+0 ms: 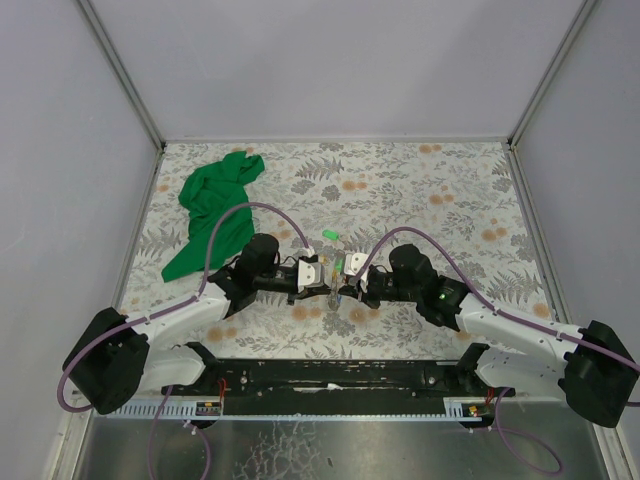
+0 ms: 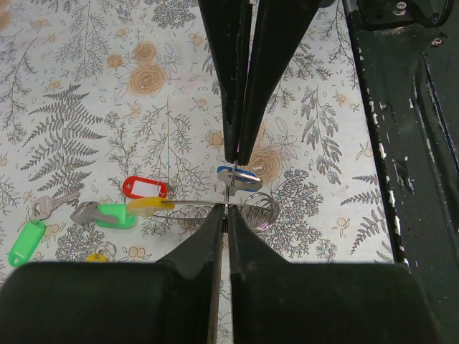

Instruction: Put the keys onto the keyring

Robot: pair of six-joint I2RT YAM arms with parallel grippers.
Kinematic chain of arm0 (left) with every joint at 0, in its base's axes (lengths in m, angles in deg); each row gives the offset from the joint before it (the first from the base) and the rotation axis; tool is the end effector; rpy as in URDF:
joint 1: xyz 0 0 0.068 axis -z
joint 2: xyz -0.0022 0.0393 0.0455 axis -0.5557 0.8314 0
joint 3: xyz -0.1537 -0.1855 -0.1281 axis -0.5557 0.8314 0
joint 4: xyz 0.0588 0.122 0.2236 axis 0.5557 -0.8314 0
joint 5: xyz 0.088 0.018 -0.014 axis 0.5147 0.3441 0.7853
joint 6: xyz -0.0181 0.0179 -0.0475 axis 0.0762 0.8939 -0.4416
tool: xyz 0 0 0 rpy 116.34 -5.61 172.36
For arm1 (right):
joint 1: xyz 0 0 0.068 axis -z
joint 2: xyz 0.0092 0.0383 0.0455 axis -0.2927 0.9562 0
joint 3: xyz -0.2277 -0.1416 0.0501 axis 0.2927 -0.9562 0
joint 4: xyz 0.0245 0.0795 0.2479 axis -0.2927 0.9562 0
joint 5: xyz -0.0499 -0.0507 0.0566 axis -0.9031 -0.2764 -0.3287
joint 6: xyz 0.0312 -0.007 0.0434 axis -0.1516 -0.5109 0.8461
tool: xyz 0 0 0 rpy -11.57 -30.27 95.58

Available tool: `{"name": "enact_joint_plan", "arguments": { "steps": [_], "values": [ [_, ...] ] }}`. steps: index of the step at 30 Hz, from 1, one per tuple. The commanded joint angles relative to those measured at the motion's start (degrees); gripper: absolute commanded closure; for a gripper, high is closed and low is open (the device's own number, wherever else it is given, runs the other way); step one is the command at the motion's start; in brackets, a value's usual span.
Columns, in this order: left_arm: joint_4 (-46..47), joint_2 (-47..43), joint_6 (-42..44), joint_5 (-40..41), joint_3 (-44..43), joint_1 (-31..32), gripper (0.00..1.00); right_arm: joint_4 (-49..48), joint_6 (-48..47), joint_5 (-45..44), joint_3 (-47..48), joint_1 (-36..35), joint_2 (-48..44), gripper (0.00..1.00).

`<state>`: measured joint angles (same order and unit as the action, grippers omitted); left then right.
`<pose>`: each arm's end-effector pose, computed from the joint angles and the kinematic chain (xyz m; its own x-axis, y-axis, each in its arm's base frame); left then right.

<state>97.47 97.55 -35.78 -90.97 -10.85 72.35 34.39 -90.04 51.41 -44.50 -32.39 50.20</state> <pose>0.1720 -0.1704 0.2102 0.1805 0.3170 -0.9311 0.9833 -0.0337 0.1791 0.1419 0.1889 0.2416 0.1015 -0.3384 -0.9355 -0.9672 0.1866 -0.1724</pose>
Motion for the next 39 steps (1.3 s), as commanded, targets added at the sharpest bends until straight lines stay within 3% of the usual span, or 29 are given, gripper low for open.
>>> {"name": "enact_joint_plan", "arguments": {
  "steps": [1, 39],
  "values": [
    [0.94, 0.16, 0.29, -0.63, -2.0, -0.09, 1.0, -1.32, -0.59, 0.62, 2.73, -0.66, 0.03, 1.0],
    [-0.8, 0.47, 0.58, -0.71, -2.81, -0.1, 1.0, -0.9, -0.62, -3.23, 2.82, -1.3, 0.09, 1.0]
  ]
}}
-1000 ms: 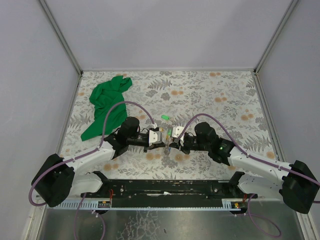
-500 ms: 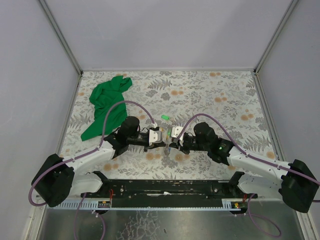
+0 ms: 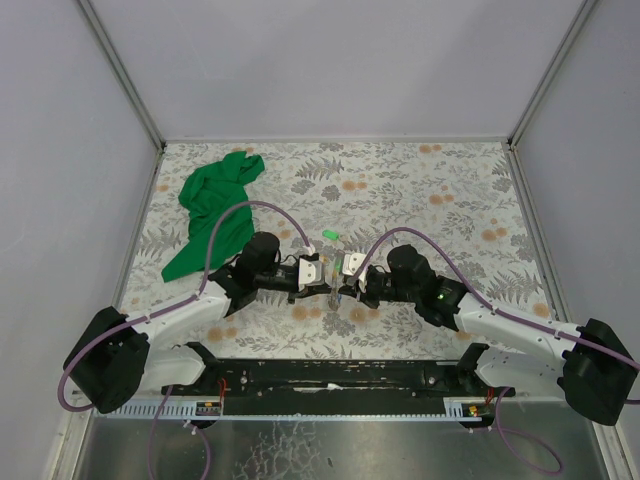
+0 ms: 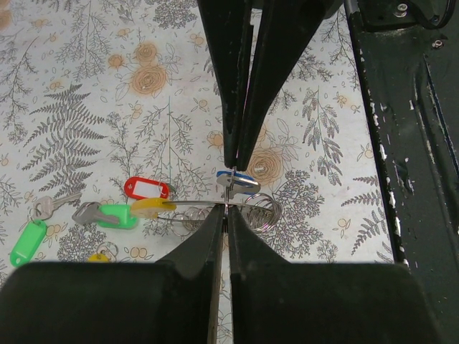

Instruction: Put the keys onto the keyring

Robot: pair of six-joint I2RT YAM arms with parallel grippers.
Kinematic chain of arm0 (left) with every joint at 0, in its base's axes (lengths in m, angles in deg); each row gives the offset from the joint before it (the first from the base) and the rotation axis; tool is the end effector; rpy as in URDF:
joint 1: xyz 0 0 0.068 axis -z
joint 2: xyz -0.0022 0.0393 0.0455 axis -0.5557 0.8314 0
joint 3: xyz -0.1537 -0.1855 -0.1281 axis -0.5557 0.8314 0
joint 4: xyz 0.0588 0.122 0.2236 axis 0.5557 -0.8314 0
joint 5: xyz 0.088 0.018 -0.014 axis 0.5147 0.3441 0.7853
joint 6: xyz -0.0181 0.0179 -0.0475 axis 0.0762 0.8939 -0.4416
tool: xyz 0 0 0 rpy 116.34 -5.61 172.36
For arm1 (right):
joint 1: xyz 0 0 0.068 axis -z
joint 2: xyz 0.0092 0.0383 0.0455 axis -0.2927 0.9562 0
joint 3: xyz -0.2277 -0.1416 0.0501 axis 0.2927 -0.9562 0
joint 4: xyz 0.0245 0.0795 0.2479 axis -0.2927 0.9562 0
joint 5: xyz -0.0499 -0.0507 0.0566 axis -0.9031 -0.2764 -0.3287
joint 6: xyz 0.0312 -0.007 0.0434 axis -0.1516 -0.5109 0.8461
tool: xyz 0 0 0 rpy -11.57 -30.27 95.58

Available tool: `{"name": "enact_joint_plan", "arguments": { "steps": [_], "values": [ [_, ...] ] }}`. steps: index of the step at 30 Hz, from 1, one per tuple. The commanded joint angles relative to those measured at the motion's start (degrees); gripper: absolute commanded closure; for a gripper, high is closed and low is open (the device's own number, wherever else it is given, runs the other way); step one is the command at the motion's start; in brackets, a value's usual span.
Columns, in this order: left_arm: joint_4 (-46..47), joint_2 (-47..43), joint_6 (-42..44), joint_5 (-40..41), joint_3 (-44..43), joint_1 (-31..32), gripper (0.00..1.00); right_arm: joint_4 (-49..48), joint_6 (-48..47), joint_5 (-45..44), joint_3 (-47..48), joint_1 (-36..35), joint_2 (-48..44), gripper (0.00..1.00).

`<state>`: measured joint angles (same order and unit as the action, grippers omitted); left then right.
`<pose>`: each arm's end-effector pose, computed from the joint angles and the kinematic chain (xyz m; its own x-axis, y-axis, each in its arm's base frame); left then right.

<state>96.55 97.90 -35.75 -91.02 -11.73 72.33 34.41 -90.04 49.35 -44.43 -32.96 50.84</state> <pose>0.1737 -0.1717 0.2123 0.1759 0.3206 -0.9307 0.9841 -0.0350 0.1740 0.1422 0.1911 0.2394 0.0959 -0.3555 -0.9297 -0.9620 0.2067 -0.1783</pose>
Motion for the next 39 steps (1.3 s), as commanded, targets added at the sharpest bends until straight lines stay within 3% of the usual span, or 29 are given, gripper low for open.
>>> {"name": "enact_joint_plan", "arguments": {
  "steps": [1, 22, 27, 39],
  "values": [
    [0.1, 0.12, 0.55, -0.6, -1.92, -0.07, 1.0, -0.9, -0.63, -1.26, 2.73, -0.69, -0.53, 1.0],
    [0.73, 0.61, -0.17, 1.58, -1.92, -0.12, 1.0, 0.78, 1.44, -3.71, 3.62, -0.82, 0.08, 1.0],
    [2.81, 0.89, -1.93, 6.43, -1.21, -0.07, 1.0, 6.8, 10.81, -7.83, 4.87, -0.81, 0.73, 1.0],
    [8.16, -2.18, -5.87, 16.33, 1.5, -0.11, 1.0, 33.36, 34.31, -22.06, 12.63, -0.82, 4.01, 1.0]
  ]
}}
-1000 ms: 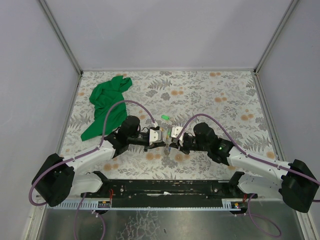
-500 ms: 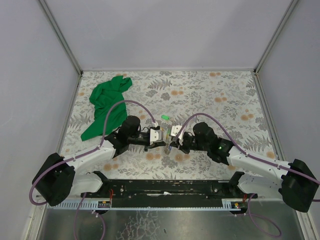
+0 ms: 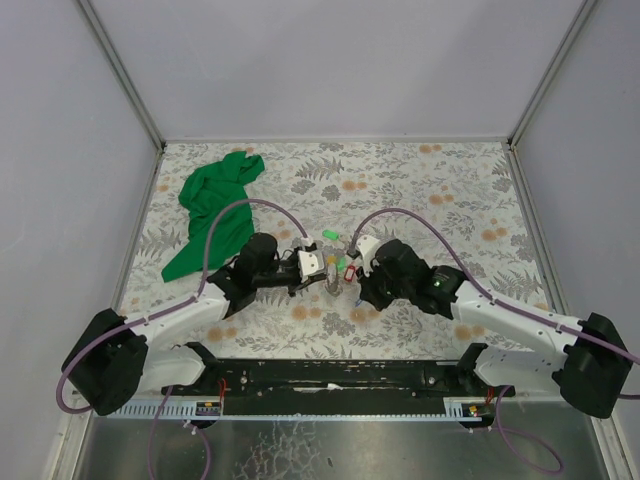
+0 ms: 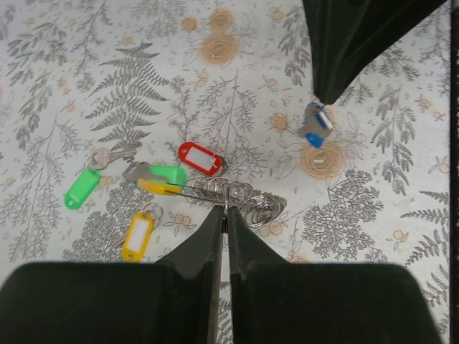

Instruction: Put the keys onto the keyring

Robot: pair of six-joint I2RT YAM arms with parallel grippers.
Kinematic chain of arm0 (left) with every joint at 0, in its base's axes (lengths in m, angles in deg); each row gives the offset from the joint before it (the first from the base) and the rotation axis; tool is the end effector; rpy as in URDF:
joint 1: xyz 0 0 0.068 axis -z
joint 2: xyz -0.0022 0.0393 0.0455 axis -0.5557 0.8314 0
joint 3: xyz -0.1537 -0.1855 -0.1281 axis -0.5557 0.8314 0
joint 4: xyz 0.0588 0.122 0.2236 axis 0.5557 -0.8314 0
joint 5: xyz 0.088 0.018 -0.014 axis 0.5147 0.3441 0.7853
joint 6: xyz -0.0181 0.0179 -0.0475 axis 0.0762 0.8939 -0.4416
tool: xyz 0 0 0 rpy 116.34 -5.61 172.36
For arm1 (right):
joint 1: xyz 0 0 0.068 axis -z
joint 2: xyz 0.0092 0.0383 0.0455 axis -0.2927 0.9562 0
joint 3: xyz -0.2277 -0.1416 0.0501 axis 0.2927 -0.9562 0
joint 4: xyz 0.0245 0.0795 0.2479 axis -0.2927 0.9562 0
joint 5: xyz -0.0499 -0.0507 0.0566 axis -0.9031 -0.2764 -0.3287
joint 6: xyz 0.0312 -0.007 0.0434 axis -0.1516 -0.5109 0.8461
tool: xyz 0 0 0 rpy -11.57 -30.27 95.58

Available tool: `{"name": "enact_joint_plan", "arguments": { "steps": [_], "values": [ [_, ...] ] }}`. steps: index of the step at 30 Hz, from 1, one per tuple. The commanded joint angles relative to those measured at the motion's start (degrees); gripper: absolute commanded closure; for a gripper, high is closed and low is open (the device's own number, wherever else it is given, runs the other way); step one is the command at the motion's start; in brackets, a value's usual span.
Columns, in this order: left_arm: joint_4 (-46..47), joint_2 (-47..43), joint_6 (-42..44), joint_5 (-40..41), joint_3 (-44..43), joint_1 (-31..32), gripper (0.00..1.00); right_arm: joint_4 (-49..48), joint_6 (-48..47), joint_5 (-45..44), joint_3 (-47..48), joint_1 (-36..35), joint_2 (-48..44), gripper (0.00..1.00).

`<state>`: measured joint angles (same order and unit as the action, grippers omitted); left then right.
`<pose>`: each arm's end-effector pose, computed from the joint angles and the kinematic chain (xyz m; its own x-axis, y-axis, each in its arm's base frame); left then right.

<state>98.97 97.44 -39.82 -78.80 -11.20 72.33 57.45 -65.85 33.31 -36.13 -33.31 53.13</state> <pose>0.1805 -0.1698 0.2127 0.1228 0.3901 -0.9125 0.9650 0.1676 0.2015 0.1497 0.1874 0.2408 -0.4597 -0.4178 -0.7837 -0.7880 0.5989 0.1429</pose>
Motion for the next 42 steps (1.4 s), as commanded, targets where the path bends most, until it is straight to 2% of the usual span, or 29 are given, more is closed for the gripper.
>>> {"name": "enact_joint_plan", "arguments": {
  "steps": [1, 7, 17, 27, 32, 39, 42],
  "values": [
    [5.8, -1.86, -1.99, 4.26, 1.0, -0.1, 1.0, 12.87, 11.15, -7.12, 5.11, -0.43, 2.59, 1.0],
    [5.9, -2.53, -2.51, 4.85, 1.15, -0.07, 1.0, 16.51, 12.01, -9.09, 7.91, 1.2, 9.44, 1.0],
    [5.91, -1.97, -2.74, 4.82, 1.06, -0.07, 1.0, 11.15, 6.54, -6.94, 10.81, 9.02, 21.7, 1.0],
    [5.41, -1.73, -2.57, 5.3, 0.8, -0.07, 1.0, 9.38, 3.62, -8.51, 15.79, 10.06, 29.54, 1.0],
    [5.46, -1.83, -2.71, 5.14, 0.76, -0.05, 1.0, 8.24, 3.59, -9.06, 16.05, 10.07, 30.18, 0.94],
    [6.06, -2.53, -3.08, 5.13, 1.21, -0.11, 1.0, 5.14, 4.17, -8.9, 13.19, 10.07, 26.38, 0.75],
    [6.23, -2.82, -3.3, 5.1, 1.42, -0.07, 1.0, 3.76, 4.17, -8.62, 11.93, 10.07, 24.76, 0.72]
  ]
}}
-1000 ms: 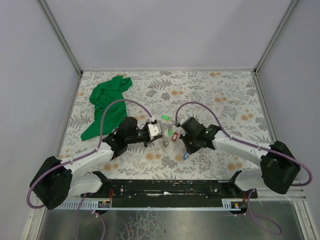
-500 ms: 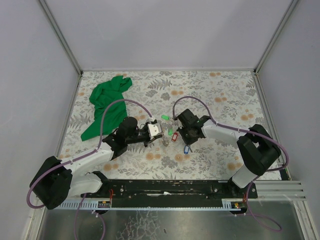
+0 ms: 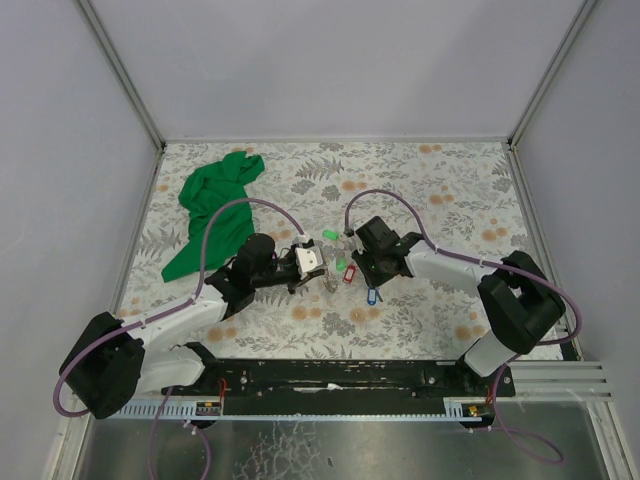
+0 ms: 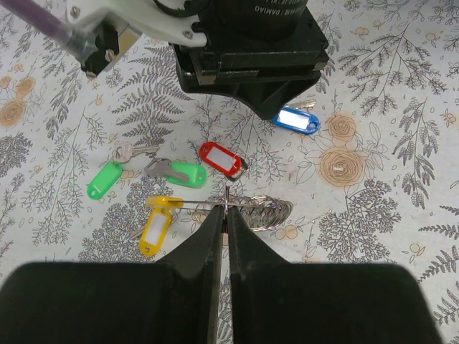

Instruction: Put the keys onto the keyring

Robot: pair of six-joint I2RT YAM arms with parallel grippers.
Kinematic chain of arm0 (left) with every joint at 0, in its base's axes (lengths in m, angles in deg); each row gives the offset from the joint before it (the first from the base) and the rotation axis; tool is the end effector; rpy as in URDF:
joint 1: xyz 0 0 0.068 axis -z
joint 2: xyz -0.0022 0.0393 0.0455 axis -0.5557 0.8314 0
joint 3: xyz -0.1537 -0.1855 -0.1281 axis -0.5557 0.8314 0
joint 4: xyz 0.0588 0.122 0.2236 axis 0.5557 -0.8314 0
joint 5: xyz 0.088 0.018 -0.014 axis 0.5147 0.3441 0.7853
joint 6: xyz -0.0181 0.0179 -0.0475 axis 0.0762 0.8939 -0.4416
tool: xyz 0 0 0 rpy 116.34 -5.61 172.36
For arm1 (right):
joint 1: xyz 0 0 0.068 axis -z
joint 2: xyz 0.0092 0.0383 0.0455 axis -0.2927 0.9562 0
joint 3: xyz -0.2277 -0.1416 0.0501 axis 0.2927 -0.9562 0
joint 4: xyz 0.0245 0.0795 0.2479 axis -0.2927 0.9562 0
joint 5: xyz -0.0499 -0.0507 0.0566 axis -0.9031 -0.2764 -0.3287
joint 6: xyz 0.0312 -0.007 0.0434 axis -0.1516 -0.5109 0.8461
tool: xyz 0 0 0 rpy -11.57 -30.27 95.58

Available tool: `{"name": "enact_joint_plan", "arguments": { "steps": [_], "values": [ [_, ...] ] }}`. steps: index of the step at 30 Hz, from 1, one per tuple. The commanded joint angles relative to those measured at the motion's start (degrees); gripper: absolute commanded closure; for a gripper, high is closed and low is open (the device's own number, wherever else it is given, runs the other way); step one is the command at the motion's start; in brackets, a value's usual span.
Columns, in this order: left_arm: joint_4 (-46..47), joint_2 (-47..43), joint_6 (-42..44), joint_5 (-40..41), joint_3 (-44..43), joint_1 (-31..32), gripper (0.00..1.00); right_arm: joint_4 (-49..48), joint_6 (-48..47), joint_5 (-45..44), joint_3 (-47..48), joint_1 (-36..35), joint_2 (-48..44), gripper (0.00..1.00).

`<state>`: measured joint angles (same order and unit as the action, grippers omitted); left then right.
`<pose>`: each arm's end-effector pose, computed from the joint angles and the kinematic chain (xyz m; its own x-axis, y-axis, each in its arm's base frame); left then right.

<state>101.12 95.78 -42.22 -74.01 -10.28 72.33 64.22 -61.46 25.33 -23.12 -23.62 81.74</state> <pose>0.1804 -0.1664 0.2170 0.1087 0.3857 -0.9162 0.9409 0.2577 0.2200 0.2393 0.2047 0.1737 -0.7530 -0.4306 -0.4975 -0.5281 0.8466 0.0666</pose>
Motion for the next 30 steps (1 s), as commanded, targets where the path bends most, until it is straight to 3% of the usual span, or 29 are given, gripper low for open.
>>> {"name": "enact_joint_plan", "arguments": {
  "steps": [1, 14, 22, 30],
  "values": [
    [4.13, -1.19, -0.88, 0.23, 0.51, -0.04, 1.0, -3.23, -0.15, -0.68, -1.43, 0.39, -4.09, 0.72],
    [4.52, -1.14, -1.14, -0.52, 0.59, -0.07, 1.0, -6.85, 1.2, -1.01, -6.04, 0.48, -5.14, 0.71],
    [4.51, -1.11, -1.2, -0.58, 0.55, -0.07, 1.0, -8.36, 1.25, -0.56, -6.14, 0.57, -4.35, 0.8],
    [4.32, -1.19, -1.16, -0.62, 0.49, -0.07, 1.0, -8.76, 1.54, -0.4, -6.22, 0.65, -4.02, 0.82]
  ]
}}
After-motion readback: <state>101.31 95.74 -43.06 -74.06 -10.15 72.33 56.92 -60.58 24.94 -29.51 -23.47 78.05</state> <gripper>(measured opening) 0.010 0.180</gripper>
